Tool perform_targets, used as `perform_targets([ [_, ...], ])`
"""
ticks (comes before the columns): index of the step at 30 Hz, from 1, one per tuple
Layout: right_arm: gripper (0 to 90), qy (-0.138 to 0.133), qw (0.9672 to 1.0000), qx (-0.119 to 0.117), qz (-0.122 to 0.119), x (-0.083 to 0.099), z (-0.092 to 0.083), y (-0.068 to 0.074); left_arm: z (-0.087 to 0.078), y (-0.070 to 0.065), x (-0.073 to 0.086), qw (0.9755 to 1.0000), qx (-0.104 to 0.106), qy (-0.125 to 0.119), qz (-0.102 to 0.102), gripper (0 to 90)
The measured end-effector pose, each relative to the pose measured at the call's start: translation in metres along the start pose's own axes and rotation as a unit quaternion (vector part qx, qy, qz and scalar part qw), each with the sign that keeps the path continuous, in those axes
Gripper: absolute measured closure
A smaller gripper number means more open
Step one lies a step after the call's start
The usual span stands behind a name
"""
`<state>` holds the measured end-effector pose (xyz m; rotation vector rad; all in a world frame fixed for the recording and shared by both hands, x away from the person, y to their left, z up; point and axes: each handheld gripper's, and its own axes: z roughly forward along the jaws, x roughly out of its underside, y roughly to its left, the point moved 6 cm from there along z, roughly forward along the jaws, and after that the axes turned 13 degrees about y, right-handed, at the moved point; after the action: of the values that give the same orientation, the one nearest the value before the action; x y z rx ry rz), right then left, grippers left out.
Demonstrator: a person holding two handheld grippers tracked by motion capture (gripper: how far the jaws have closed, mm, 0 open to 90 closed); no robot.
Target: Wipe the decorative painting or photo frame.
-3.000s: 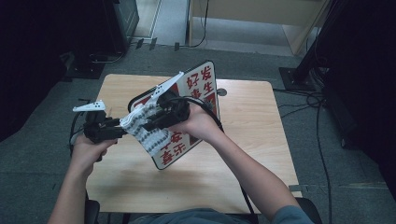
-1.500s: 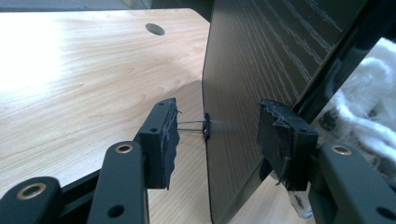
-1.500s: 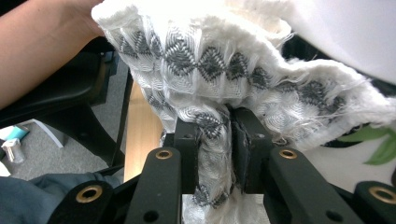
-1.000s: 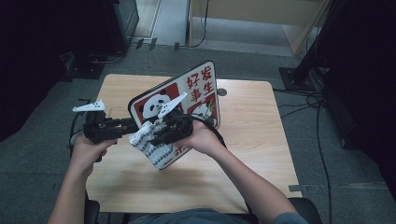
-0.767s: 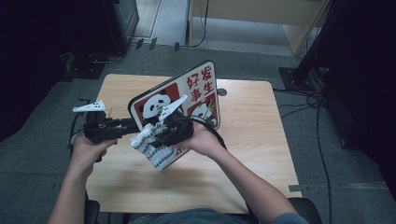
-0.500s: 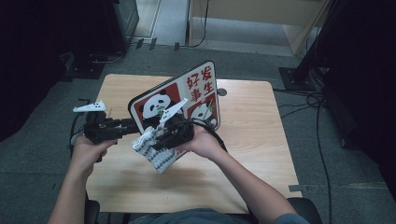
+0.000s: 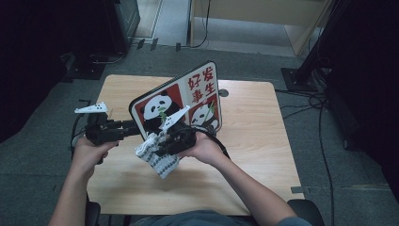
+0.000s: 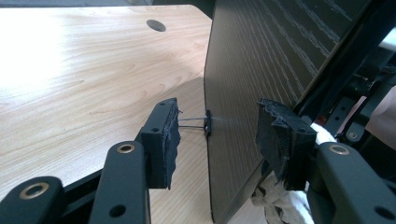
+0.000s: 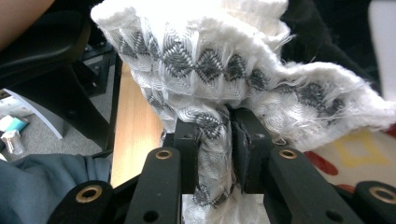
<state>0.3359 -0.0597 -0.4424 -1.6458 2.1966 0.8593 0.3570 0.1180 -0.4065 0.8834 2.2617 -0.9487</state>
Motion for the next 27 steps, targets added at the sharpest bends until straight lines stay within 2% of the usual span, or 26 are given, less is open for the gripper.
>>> perform_targets([
  [14,74.3,0.014,0.9999,0.006,-0.004,0.016,0.017,-0.003,0.000,0.000,0.000,1.0000,-0.006,0.001,-0.001,49.8],
  [27,74.2,0.023,0.9997,0.006,-0.004,0.025,0.026,-0.002,0.000,-0.001,0.000,1.0000,-0.003,0.001,0.001,50.1],
])
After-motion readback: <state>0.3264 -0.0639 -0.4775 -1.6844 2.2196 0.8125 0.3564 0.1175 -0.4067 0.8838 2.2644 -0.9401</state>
